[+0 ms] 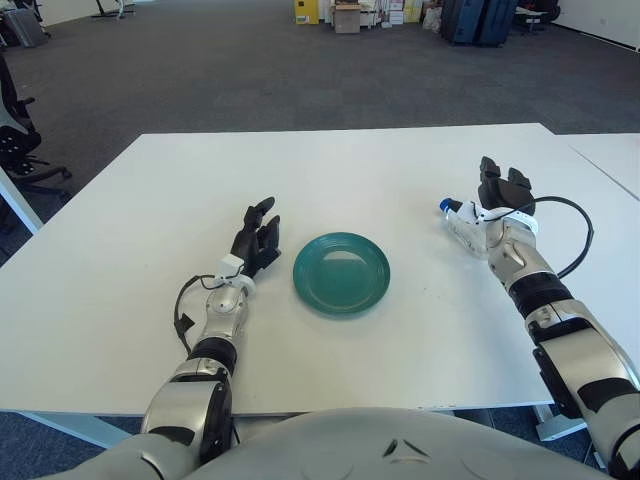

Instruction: Put the bottle into the plate.

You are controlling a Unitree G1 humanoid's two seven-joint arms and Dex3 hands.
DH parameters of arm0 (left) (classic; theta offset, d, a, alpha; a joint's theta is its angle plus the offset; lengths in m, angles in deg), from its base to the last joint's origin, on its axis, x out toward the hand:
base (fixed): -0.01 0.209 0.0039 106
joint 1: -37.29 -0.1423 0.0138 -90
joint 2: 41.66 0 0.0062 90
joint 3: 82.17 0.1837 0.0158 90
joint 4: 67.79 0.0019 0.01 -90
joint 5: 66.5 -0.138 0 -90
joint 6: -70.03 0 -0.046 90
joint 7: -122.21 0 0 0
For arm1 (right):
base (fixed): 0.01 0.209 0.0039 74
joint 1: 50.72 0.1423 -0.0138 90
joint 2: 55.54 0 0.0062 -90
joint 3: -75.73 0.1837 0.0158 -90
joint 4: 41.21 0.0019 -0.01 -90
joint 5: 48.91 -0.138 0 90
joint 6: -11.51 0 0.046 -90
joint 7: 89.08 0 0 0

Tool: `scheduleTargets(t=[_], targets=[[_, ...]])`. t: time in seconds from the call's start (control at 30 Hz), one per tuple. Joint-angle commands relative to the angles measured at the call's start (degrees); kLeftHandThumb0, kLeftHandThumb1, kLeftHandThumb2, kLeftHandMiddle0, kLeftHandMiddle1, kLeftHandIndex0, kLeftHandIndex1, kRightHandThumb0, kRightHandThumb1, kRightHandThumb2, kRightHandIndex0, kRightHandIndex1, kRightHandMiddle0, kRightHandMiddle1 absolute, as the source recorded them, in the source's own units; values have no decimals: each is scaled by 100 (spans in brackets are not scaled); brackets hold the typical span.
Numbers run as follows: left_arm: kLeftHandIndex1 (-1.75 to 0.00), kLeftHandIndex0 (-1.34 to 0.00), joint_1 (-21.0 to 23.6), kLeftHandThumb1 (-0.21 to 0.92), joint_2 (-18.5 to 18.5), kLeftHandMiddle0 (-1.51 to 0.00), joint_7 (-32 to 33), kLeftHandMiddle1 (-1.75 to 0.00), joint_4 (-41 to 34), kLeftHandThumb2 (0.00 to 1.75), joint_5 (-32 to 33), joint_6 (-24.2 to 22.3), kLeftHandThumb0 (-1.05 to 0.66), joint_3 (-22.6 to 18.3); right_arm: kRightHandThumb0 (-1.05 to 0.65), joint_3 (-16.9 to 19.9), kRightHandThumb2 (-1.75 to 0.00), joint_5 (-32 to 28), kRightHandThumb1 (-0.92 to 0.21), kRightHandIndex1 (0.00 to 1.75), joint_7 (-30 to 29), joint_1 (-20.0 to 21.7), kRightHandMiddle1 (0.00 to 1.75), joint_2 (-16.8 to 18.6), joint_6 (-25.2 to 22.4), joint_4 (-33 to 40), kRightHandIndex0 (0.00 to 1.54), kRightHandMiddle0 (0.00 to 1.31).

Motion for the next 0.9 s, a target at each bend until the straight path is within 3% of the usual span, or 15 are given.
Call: scheduleTargets(t=[0.0, 0.87], targets=[[-72, 0, -116, 92, -34, -45, -28, -1, -1, 76, 15, 115, -72, -1, -105, -22, -62, -61, -92, 0, 107, 165, 0, 23, -20, -131, 0, 0], [-76, 0, -213, 92, -33, -46, -113, -1, -182, 79, 151, 178, -69, -60, -105, -6, -61, -441, -92, 0, -184, 251, 0, 338, 527, -1185, 0, 0]])
